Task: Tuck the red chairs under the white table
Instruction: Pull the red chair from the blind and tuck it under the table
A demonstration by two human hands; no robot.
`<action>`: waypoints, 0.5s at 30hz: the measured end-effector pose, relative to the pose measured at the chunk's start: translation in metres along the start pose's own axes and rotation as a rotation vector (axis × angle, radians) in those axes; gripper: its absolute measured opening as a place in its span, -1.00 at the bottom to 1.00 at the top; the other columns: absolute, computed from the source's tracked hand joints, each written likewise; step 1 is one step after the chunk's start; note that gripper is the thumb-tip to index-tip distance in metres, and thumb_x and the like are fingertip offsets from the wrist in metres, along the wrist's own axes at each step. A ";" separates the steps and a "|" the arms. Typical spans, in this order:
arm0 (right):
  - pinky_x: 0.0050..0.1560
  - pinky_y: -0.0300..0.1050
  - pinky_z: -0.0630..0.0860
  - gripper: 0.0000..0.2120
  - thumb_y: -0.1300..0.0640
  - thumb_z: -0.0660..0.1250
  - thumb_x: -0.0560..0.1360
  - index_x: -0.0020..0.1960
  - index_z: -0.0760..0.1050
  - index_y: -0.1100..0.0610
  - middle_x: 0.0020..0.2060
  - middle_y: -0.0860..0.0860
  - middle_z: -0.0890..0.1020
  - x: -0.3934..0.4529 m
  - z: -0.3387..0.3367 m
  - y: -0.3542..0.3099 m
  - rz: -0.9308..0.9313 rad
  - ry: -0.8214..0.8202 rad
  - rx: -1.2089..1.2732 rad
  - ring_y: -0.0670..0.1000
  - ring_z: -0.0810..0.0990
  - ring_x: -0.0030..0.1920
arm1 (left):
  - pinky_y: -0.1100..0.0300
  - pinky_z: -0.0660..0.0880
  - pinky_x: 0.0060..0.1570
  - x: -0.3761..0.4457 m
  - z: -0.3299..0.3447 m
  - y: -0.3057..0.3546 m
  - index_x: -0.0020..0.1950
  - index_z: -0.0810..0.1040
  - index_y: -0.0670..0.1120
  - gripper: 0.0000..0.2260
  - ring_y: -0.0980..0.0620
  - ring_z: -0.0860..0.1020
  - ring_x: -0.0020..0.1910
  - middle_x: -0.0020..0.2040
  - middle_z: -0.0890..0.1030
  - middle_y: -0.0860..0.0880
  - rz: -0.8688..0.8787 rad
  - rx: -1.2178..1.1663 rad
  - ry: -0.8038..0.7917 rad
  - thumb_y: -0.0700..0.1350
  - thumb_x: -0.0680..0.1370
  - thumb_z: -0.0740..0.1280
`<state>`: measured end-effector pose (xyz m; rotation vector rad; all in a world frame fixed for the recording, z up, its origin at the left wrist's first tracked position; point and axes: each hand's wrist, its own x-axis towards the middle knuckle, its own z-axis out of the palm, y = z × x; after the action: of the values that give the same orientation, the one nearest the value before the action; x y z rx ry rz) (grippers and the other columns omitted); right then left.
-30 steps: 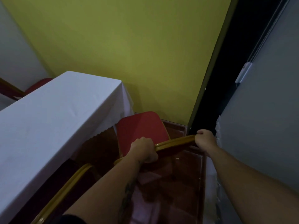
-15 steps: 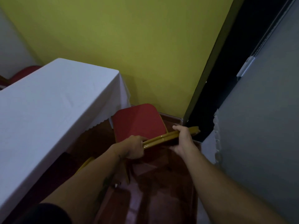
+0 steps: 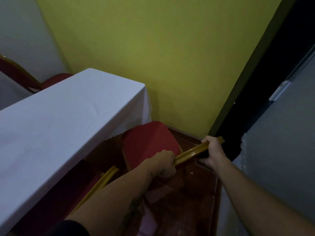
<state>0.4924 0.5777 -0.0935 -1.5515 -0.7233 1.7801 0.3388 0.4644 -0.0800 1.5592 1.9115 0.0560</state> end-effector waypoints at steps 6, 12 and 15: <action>-0.28 0.09 0.55 -0.95 0.23 0.23 0.49 -0.10 0.39 0.21 -0.18 0.18 0.47 0.017 0.008 -0.018 0.013 -0.109 -0.111 0.20 0.54 -0.16 | 0.08 0.55 -0.03 0.003 0.002 0.012 0.21 0.57 -0.15 -0.71 -0.22 0.62 0.14 0.20 0.60 -0.19 -0.108 -0.069 0.034 -0.17 0.49 0.34; -0.29 0.03 0.46 -0.88 0.22 0.20 0.55 -0.17 0.35 0.18 -0.25 0.15 0.43 0.045 0.035 -0.042 0.050 -0.230 -0.210 0.15 0.49 -0.23 | 0.03 0.60 0.08 0.019 -0.009 0.014 0.27 0.56 -0.09 -0.65 -0.16 0.61 0.10 0.17 0.59 -0.13 -0.223 -0.197 0.087 -0.18 0.48 0.36; -0.37 -0.04 0.55 -0.90 0.21 0.21 0.51 -0.18 0.34 0.15 -0.27 0.13 0.43 0.061 0.051 -0.046 0.073 -0.293 -0.258 0.15 0.50 -0.25 | 0.01 0.61 0.06 0.027 -0.011 0.010 0.26 0.54 -0.08 -0.66 -0.13 0.60 0.07 0.13 0.58 -0.11 -0.282 -0.247 0.090 -0.19 0.48 0.36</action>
<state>0.4427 0.6546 -0.0889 -1.5087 -1.0859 2.0606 0.3398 0.4951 -0.0790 1.1331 2.0884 0.2345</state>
